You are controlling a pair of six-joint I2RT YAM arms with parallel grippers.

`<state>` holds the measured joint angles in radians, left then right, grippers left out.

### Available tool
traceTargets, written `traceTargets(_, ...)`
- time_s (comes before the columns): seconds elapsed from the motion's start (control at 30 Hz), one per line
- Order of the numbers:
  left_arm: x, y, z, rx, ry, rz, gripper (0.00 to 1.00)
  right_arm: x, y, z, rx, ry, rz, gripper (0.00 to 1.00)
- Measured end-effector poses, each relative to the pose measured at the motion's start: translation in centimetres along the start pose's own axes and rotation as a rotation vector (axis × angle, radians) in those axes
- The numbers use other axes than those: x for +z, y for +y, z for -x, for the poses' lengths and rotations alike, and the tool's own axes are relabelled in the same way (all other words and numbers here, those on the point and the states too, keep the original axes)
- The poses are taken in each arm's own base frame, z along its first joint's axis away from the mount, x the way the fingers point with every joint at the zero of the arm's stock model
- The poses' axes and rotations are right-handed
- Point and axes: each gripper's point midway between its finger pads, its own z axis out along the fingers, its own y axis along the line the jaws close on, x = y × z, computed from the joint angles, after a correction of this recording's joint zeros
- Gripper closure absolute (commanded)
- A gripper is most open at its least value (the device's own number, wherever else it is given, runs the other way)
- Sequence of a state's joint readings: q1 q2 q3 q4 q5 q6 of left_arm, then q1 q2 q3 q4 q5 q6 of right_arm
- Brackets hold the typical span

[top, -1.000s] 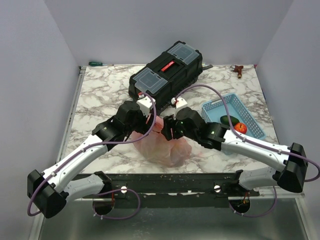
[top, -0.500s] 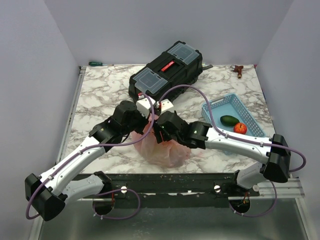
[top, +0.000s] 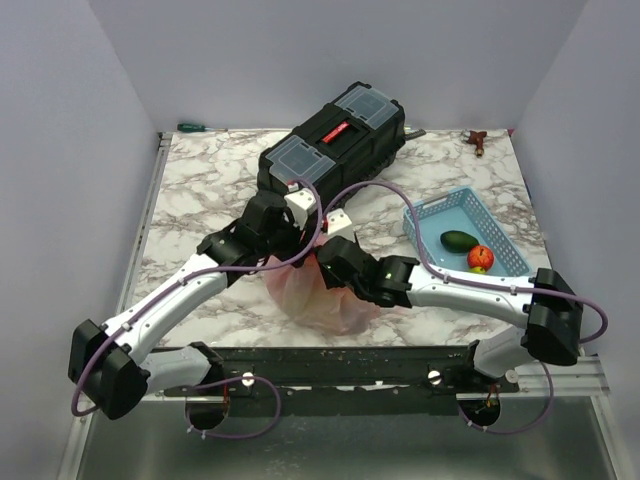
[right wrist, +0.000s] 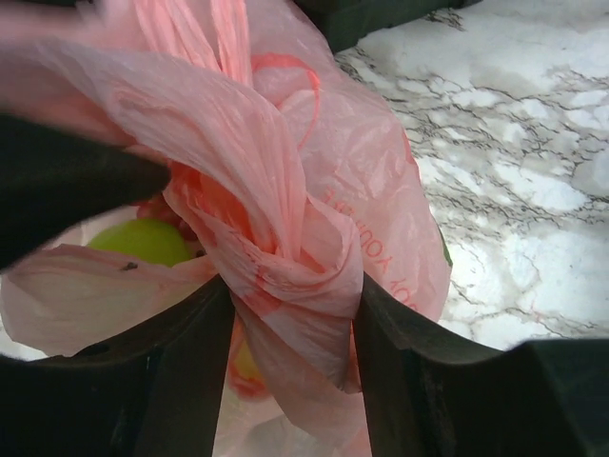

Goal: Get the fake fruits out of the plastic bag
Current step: Untie the plastic bag at the center of the board.

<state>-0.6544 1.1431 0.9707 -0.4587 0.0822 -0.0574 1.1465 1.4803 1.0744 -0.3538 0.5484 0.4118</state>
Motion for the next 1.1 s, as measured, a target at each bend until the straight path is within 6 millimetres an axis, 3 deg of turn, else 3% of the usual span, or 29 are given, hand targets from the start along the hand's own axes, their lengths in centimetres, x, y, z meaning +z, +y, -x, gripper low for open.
traceTargets(0.07, 0.7, -0.1, -0.6, 0.001, 0.028, -0.011, 0.91, 0.1, 0.0, 0.3, 0.003, -0.015, -0.002, 0.64)
traceTargets(0.13, 1.2, -0.2, -1.0, 0.002, 0.045, -0.018, 1.00, 0.1, -0.1, 0.7, 0.020, -0.032, -0.013, 0.70)
traceTargets(0.3, 1.7, -0.2, -1.1, 0.014, 0.038, -0.021, 1.00, -1.1, -1.0, 1.7, 0.079, -0.079, -0.035, 0.72)
traceTargets(0.47, 1.0, -0.1, -0.6, 0.020, -0.010, -0.008, 1.00, -2.7, -2.1, 3.0, 0.156, -0.149, -0.045, 0.81)
traceTargets(0.63, -1.5, 1.4, 1.5, -0.009, -0.081, 0.097, 1.00, -2.3, -3.7, 0.3, 0.210, -0.157, -0.073, 0.85)
traceTargets(0.7, -2.5, 2.0, 1.7, -0.029, -0.105, 0.135, 1.00, -2.0, -3.9, 0.2, 0.248, -0.157, -0.061, 0.85)
traceTargets(0.9, -4.1, 3.1, 1.2, -0.052, -0.139, 0.198, 1.00, -2.2, -3.2, 1.8, 0.333, -0.177, 0.022, 0.82)
traceTargets(1.1, -4.5, 3.6, 1.3, -0.056, -0.150, 0.226, 1.00, -2.2, -3.6, 2.1, 0.373, -0.149, 0.016, 0.65)
